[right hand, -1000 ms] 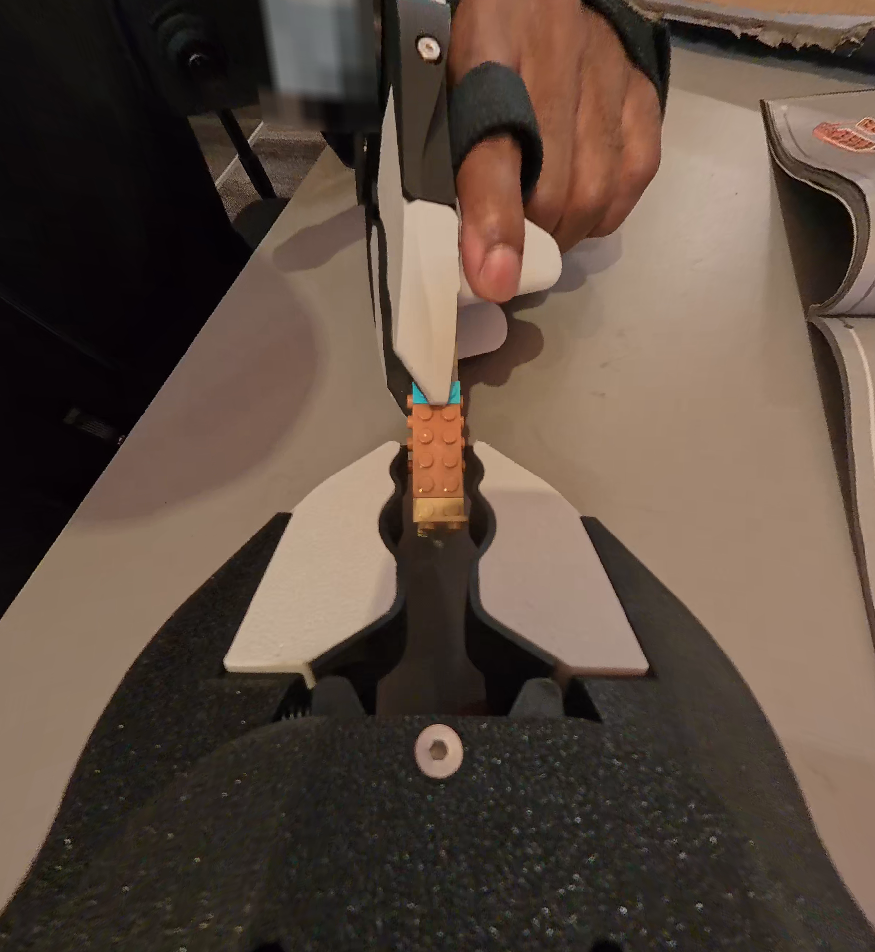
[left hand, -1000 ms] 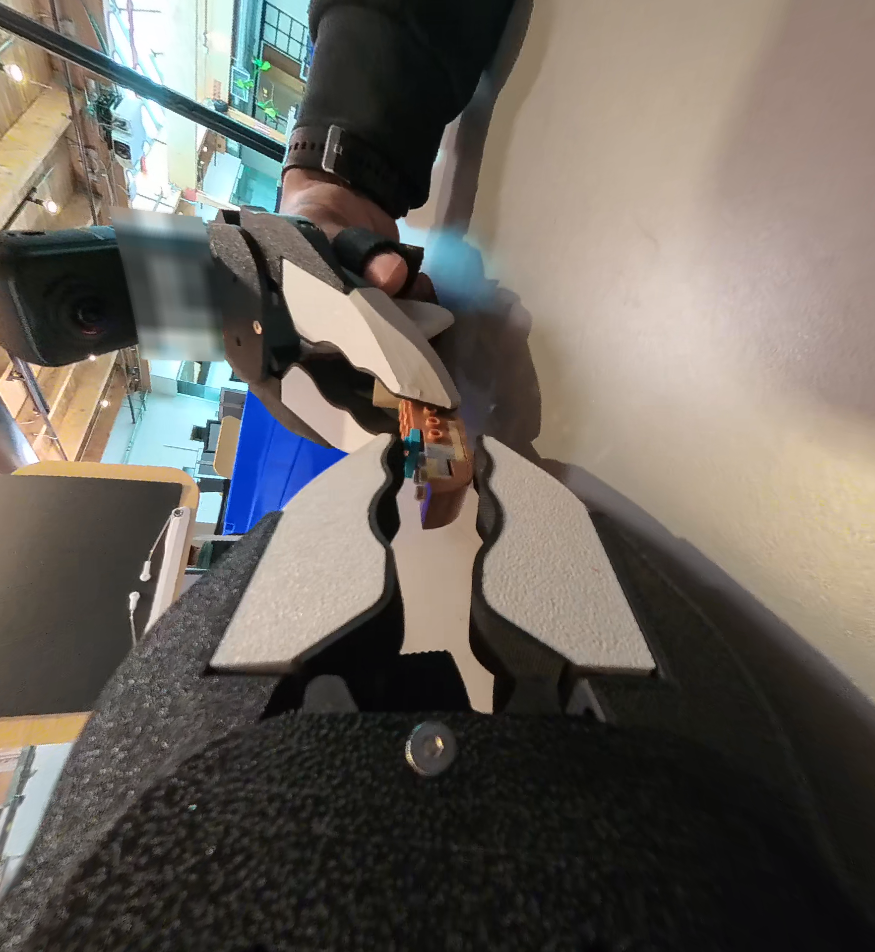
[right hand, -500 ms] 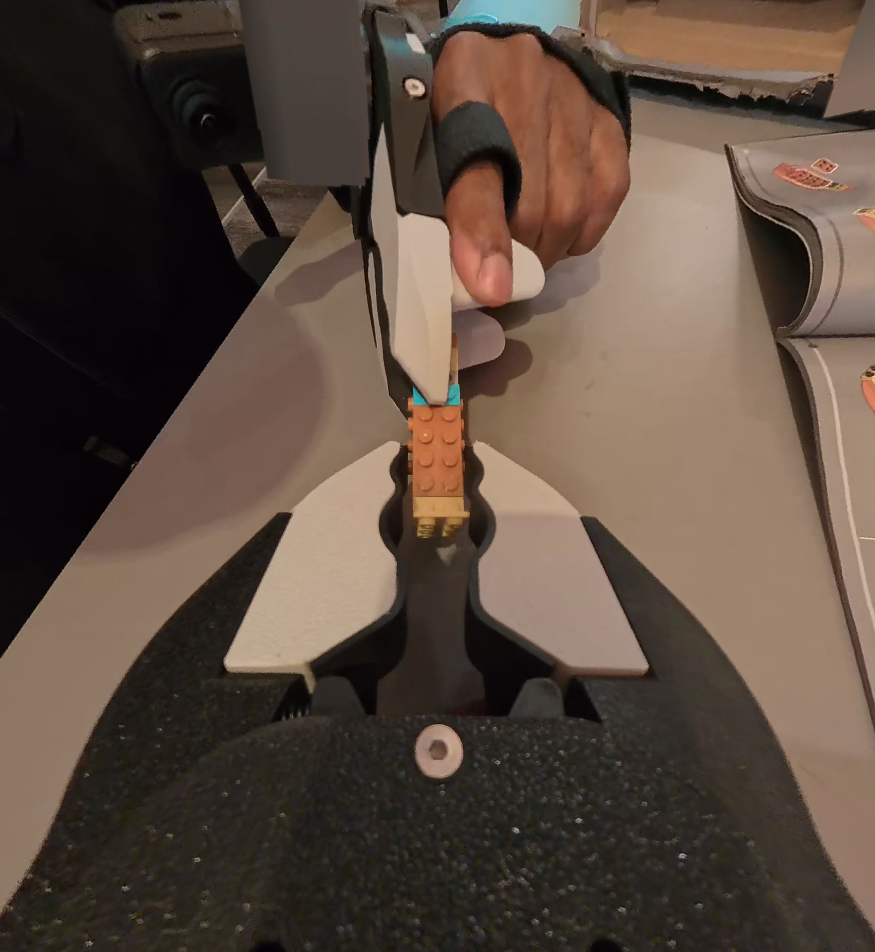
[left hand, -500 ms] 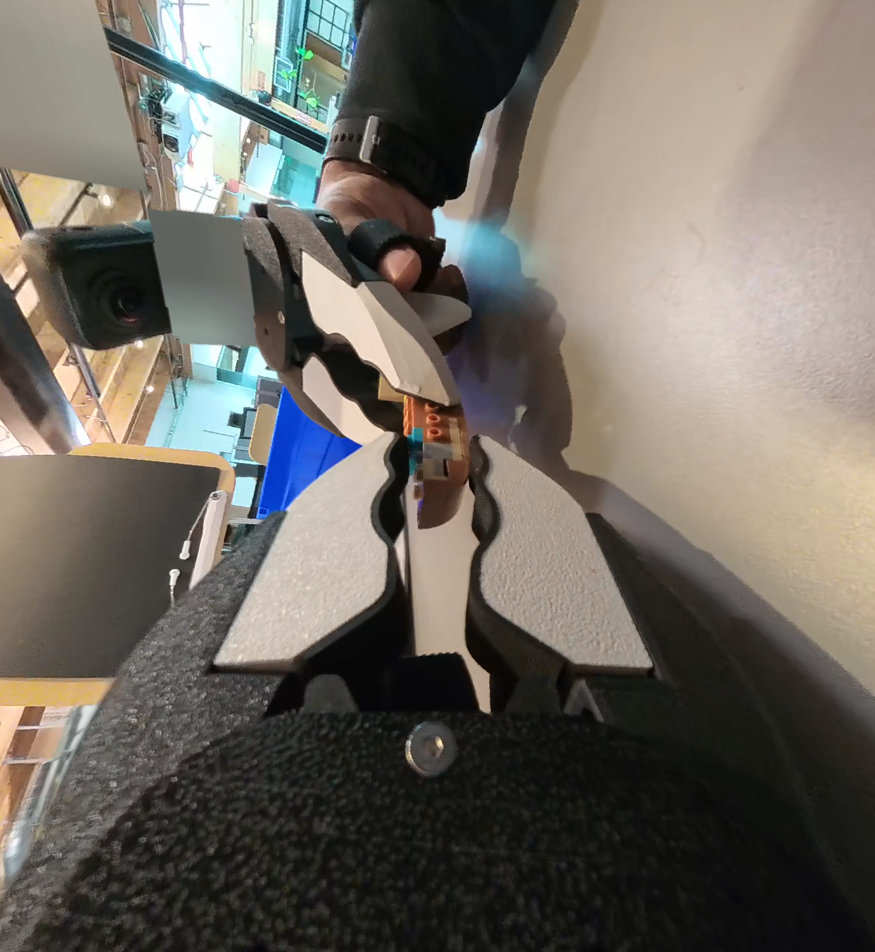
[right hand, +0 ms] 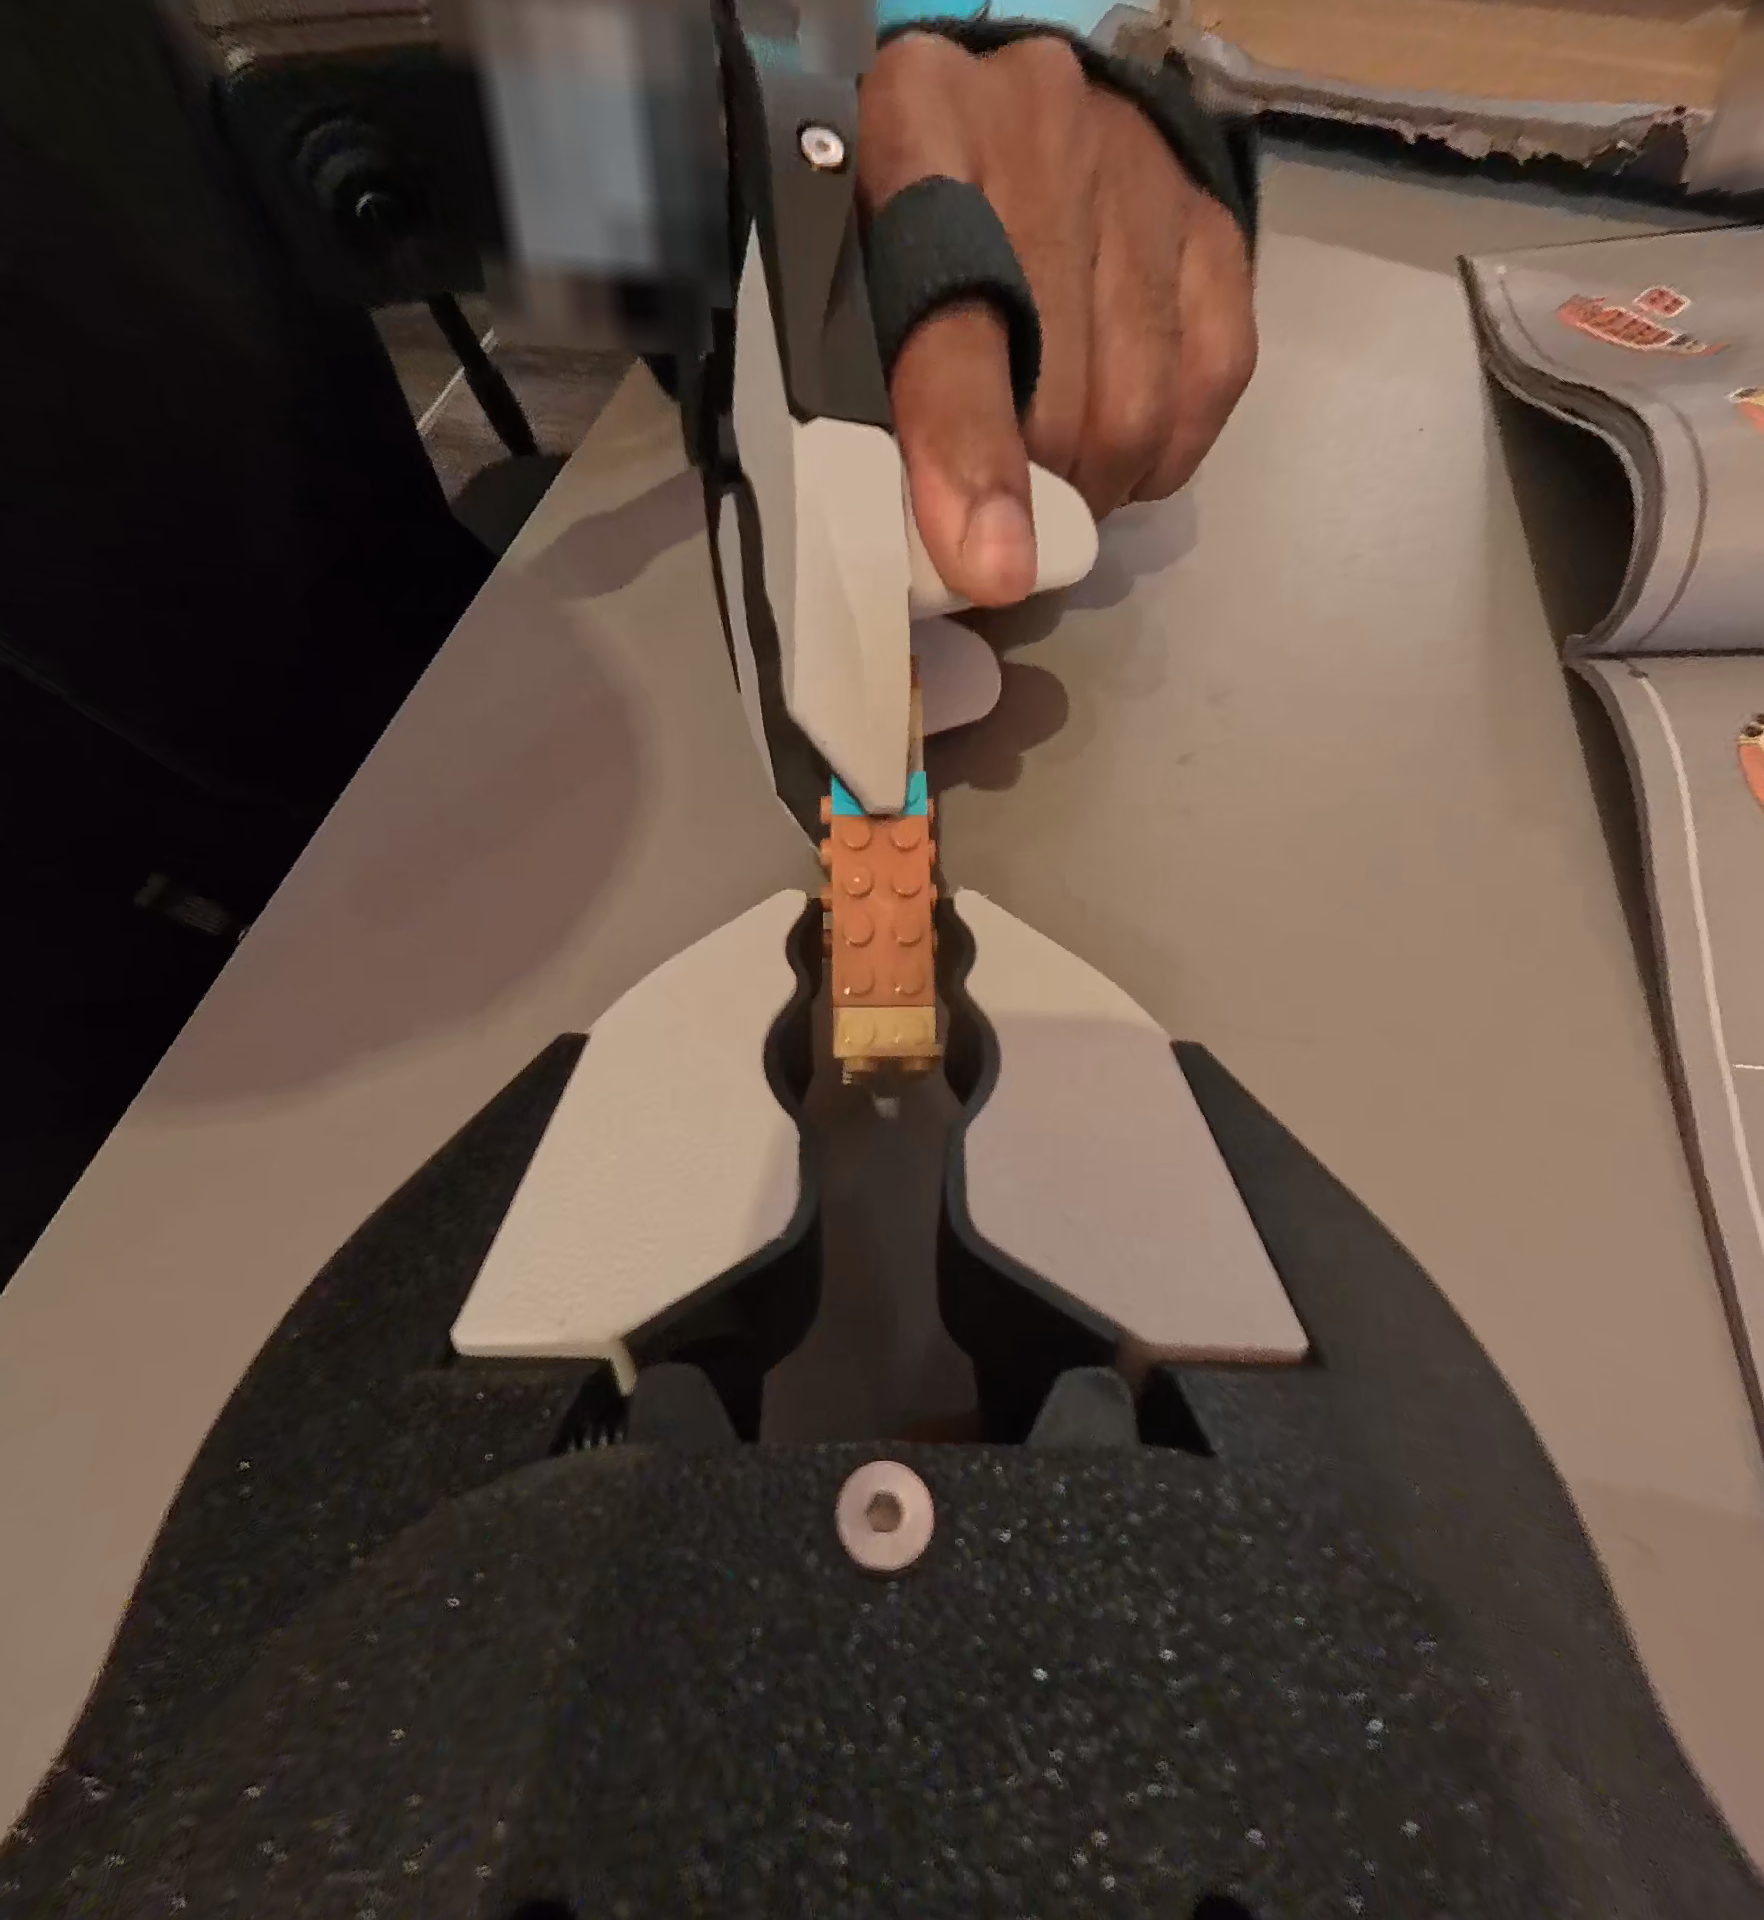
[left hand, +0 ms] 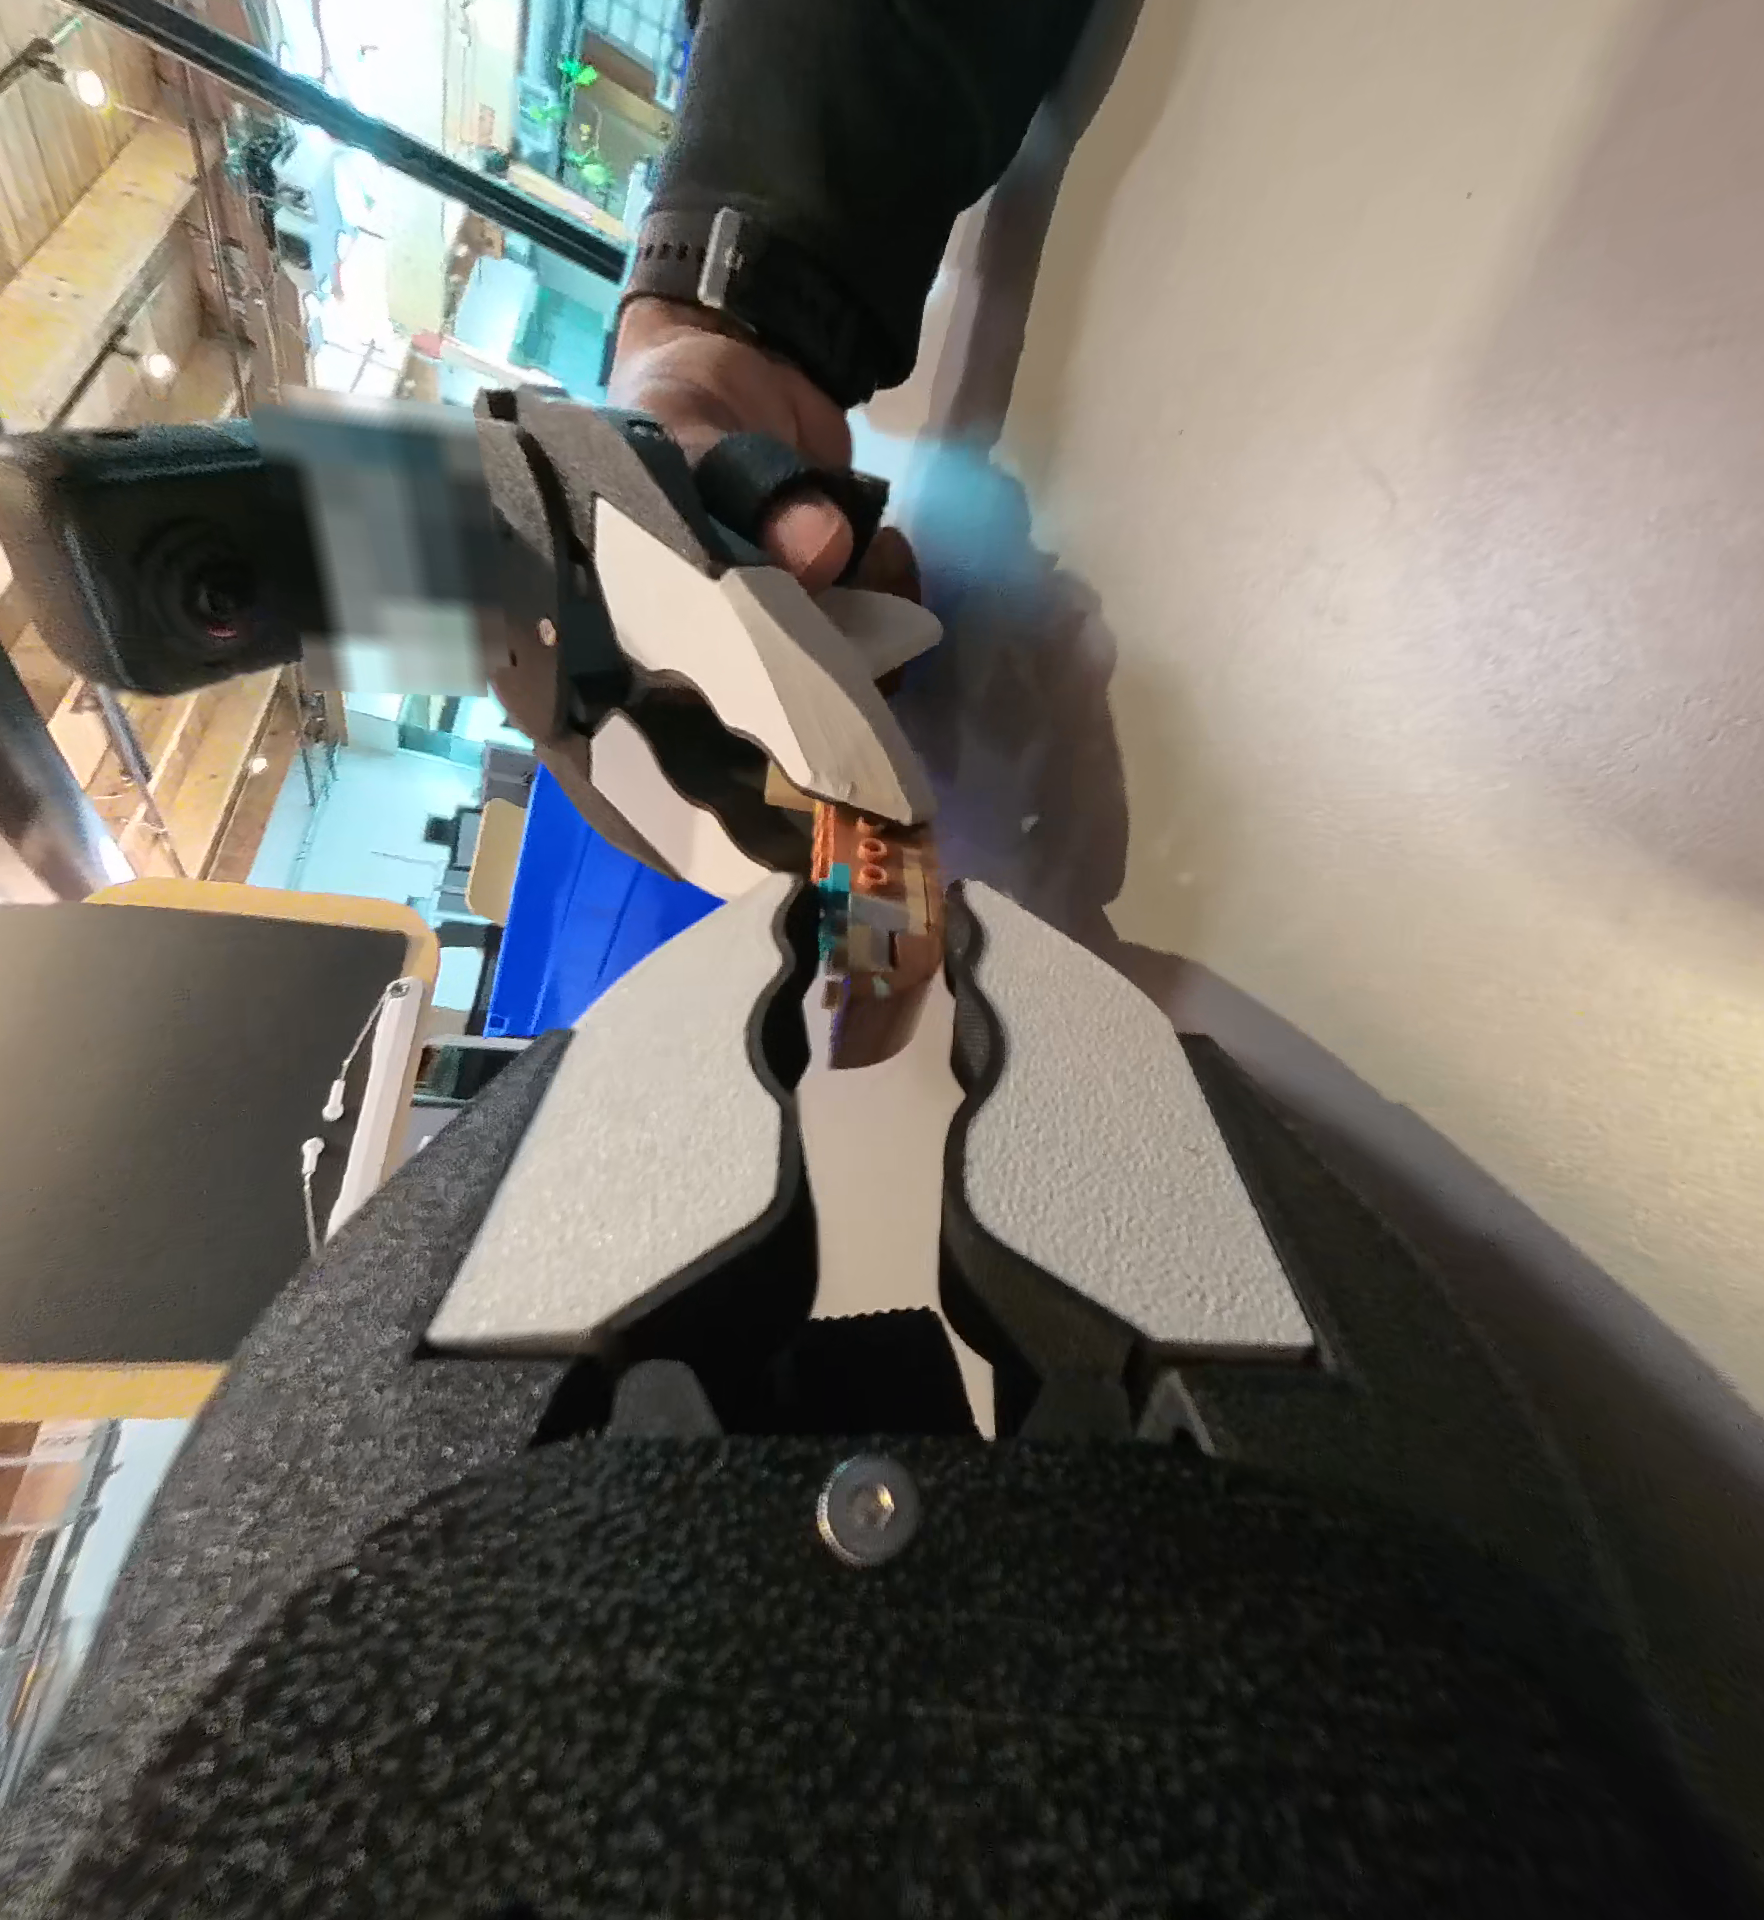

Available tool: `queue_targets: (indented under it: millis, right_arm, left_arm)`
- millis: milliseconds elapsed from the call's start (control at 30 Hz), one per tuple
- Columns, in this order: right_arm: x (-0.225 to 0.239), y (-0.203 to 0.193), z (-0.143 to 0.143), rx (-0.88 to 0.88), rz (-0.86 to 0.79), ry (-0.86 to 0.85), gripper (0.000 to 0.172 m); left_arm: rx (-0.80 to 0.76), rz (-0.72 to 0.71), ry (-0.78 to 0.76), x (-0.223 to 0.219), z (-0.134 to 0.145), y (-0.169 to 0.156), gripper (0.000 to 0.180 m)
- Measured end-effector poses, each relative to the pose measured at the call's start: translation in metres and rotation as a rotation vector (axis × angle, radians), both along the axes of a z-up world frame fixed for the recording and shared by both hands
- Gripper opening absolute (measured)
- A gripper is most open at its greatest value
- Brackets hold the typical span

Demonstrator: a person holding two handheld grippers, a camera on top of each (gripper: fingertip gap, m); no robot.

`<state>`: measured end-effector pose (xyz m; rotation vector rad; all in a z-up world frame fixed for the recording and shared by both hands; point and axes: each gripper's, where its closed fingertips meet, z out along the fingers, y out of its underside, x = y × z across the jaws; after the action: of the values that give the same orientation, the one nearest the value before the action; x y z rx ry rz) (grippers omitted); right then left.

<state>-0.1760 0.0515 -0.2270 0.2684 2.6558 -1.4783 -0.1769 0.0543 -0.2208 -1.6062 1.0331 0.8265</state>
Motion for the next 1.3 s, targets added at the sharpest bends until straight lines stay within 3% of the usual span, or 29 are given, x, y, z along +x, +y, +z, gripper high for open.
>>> queue_targets:
  millis: [167, 333, 433, 833, 1300]
  right_arm:
    - [-0.006, 0.008, -0.008, 0.069, -0.041, 0.054, 0.021]
    - [-0.01, 0.012, -0.016, 0.141, -0.073, 0.105, 0.021]
    - [-0.011, 0.012, -0.02, 0.189, -0.082, 0.143, 0.021]
    - [-0.008, 0.009, -0.033, 0.26, -0.063, 0.201, 0.02]
    - [-0.01, 0.009, -0.034, 0.249, -0.074, 0.182, 0.02]
  left_arm:
    - [0.016, 0.058, -0.118, -0.008, 0.004, -0.004, 0.044]
    - [-0.09, 0.155, -0.434, -0.015, -0.001, -0.009, 0.043]
    - [-0.17, 0.208, -0.541, -0.017, -0.009, -0.011, 0.038]
    - [-0.369, 0.298, -0.699, -0.014, -0.028, -0.019, 0.027]
    - [-0.404, 0.316, -0.667, -0.013, -0.033, -0.016, 0.017]
